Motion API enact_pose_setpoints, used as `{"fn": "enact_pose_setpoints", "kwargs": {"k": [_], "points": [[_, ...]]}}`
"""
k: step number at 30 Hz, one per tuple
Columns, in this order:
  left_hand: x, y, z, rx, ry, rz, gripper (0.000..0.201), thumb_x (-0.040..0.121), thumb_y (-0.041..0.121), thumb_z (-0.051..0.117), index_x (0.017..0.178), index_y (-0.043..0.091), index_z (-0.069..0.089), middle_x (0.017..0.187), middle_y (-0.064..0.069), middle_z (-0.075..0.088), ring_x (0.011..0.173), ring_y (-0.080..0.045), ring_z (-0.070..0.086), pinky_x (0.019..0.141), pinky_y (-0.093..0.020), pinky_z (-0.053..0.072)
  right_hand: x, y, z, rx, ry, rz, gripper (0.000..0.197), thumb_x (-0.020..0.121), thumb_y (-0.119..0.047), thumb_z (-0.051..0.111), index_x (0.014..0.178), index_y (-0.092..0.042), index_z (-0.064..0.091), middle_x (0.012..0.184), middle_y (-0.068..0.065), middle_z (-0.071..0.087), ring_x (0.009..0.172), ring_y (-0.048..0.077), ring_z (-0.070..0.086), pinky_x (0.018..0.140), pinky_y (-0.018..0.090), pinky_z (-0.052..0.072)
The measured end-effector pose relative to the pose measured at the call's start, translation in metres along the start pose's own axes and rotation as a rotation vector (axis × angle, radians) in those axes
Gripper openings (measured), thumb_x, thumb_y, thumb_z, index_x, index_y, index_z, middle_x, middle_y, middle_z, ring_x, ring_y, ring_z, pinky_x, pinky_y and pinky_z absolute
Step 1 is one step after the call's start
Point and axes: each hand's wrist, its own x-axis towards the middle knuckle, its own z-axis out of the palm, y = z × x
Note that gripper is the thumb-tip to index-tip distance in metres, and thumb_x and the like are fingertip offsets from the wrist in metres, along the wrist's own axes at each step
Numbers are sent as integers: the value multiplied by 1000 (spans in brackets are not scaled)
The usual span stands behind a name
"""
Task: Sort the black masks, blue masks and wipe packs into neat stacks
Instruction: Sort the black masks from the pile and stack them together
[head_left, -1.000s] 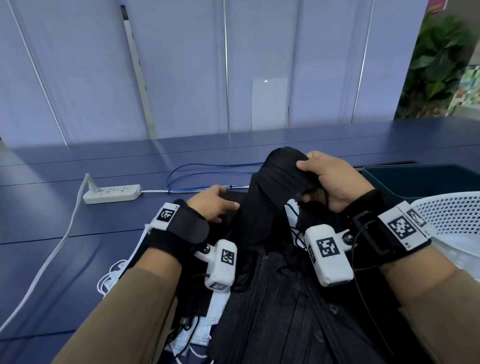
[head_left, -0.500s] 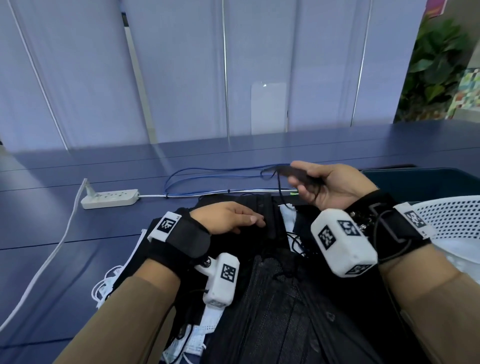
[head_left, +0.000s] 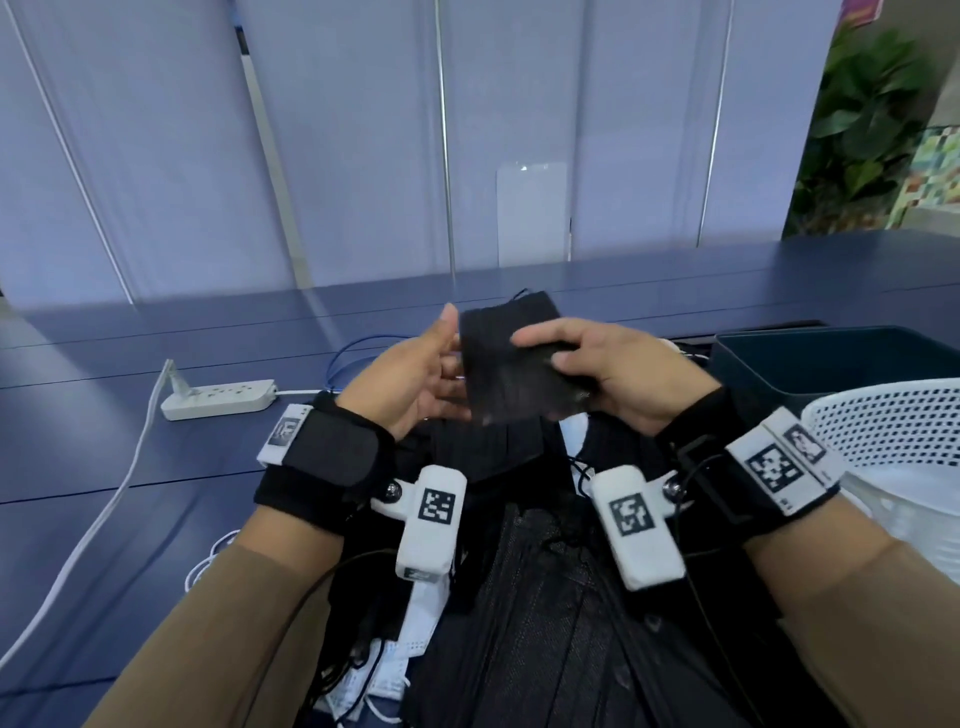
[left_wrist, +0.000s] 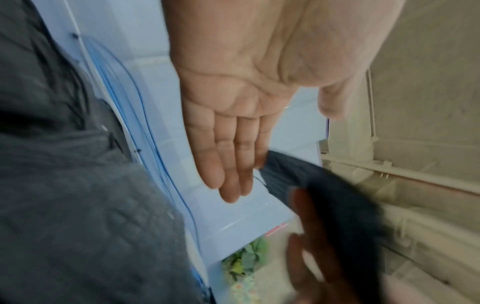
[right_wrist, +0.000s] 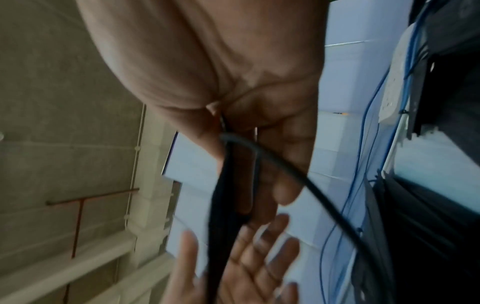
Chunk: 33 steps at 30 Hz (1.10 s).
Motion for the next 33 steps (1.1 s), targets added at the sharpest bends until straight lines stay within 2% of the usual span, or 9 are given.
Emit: {"fn": "enact_pose_setpoints", "kwargs": {"k": [3, 5, 8, 12, 19, 24, 26, 29, 33], "points": [[-4, 3, 3, -24, 35, 77, 12, 93, 17, 54, 101, 12, 61, 96, -12, 66, 82, -24, 62, 76, -35, 53, -1, 3, 15, -20, -97, 3, 33, 99, -8, 38, 121, -28, 53, 91, 2, 60, 67, 10, 58, 64, 33, 53], [-3, 4, -5, 62, 162, 118, 18, 90, -4, 51, 99, 9, 58, 93, -13, 65, 83, -25, 63, 81, -38, 53, 2, 2, 15, 18, -11, 17, 34, 100, -20, 41, 131, -33, 40, 84, 0, 59, 65, 16, 60, 59, 33, 52], [-6, 9, -26, 261, 307, 137, 23, 88, -9, 51, 93, 13, 56, 91, -14, 64, 84, -29, 61, 83, -42, 50, 22, -3, 8, -140, 163, 182, 25, 99, -26, 42, 123, -19, 38, 76, 10, 58, 52, 22, 57, 44, 22, 44], [-11, 14, -47, 280, 349, 132, 27, 86, -12, 48, 95, 13, 52, 100, -22, 61, 84, -30, 62, 83, -45, 51, 47, -2, 14, -650, 7, 521, 27, 97, -25, 50, 81, -4, 49, 43, 5, 53, 31, 13, 49, 36, 13, 36], [-15, 26, -41, 52, 224, 198, 48, 87, -20, 36, 113, 19, 46, 93, -13, 64, 73, -22, 65, 65, -34, 57, 57, 6, 34, -1321, -131, 580, 49, 87, -50, 57, 59, -12, 45, 22, -6, 41, 50, 13, 46, 62, 28, 41], [-7, 9, -43, 449, 144, 41, 92, 81, -10, 48, 147, 44, 12, 101, -24, 64, 82, -34, 59, 79, -43, 48, 53, 10, 13, -1176, -50, 551, 41, 90, -33, 58, 56, -11, 52, 30, -5, 48, 33, 11, 46, 46, 21, 37], [-3, 0, -41, 539, 124, 12, 92, 81, -16, 42, 147, 42, 16, 126, -14, 60, 102, -35, 61, 83, -37, 45, 52, 16, 5, -929, -5, 505, 32, 92, -23, 55, 62, -11, 49, 43, 0, 51, 34, 13, 46, 45, 20, 37], [-2, -1, -30, 275, 90, 73, 79, 79, -25, 31, 139, 25, 42, 137, -7, 52, 122, -21, 54, 103, -32, 42, 48, 24, -2, -358, 165, 308, 33, 90, -4, 51, 63, -16, 37, 51, 2, 41, 39, 11, 42, 42, 21, 38], [-2, 7, -10, -264, 49, 197, 58, 87, -19, 28, 131, 11, 49, 113, -8, 66, 95, -17, 66, 86, -27, 54, 43, 32, 0, 126, 238, 124, 39, 91, -1, 49, 62, -20, 32, 60, 2, 45, 46, 12, 42, 40, 21, 36]]}}
